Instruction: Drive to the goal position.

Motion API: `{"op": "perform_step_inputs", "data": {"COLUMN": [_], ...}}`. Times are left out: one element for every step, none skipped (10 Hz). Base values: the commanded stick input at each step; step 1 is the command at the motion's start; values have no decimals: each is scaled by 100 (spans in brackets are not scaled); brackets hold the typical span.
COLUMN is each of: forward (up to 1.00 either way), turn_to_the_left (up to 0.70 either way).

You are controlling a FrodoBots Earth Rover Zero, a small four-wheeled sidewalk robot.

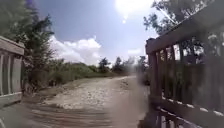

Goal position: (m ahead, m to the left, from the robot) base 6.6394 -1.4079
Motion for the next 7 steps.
{"op": "perform_step_inputs", "data": {"forward": [45, 45, 45, 45, 45, 45, 45], "turn_to_the_left": [2, 2, 2, 2, 2, 2, 2]}}
